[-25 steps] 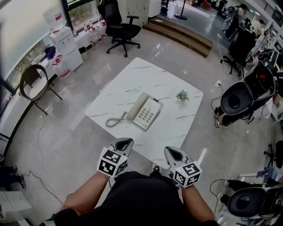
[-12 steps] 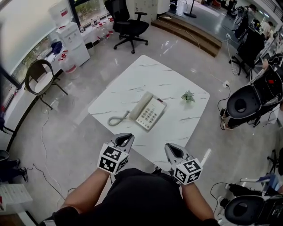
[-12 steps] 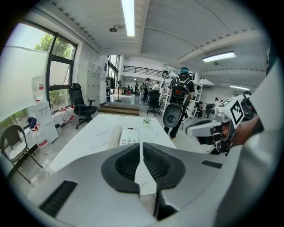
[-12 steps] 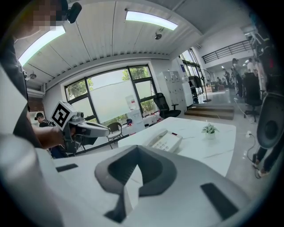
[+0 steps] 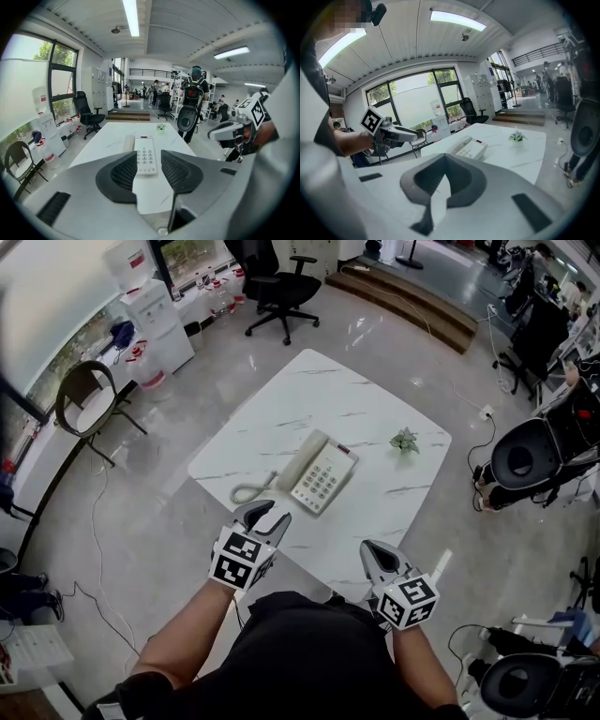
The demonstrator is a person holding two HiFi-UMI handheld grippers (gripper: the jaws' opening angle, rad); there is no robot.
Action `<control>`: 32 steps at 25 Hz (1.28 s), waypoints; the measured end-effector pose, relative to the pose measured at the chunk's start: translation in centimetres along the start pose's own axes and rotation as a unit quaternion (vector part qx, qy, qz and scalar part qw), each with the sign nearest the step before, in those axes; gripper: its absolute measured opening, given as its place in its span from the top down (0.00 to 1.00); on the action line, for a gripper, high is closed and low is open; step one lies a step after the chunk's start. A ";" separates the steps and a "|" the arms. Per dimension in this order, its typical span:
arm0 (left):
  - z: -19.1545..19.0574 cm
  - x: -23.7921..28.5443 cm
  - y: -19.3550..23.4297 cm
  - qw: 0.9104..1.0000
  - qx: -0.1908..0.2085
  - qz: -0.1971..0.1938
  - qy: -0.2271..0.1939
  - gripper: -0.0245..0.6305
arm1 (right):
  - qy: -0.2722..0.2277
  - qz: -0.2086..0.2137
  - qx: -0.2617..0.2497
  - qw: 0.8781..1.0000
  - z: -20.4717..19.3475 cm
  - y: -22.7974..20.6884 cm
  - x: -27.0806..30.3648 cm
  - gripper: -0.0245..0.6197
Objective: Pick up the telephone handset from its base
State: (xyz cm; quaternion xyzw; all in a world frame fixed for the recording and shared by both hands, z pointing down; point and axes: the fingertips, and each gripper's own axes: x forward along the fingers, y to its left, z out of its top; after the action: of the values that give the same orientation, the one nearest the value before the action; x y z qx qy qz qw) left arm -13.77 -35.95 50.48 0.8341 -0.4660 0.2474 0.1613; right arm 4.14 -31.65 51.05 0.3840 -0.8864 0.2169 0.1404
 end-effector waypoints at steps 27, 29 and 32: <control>1.2 14.1 6.1 0.998 0.008 0.022 0.065 0.66 | 0.045 -0.024 0.012 0.999 -2.1 -5.7 -0.8 0.96; 1.0 15.7 6.8 0.996 0.018 0.025 0.080 0.66 | 0.050 -0.024 0.014 0.998 -2.2 -6.2 -0.6 0.96; -0.1 18.2 8.0 0.993 0.024 0.029 0.107 0.65 | 0.056 -0.024 0.018 0.998 -2.4 -6.8 -0.5 0.96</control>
State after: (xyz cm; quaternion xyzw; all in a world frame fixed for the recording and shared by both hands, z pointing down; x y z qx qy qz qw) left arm -12.58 -52.68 61.08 0.7923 -0.4641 0.3512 0.1832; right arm 9.71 -34.36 54.82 0.3953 -0.8637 0.2499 0.1879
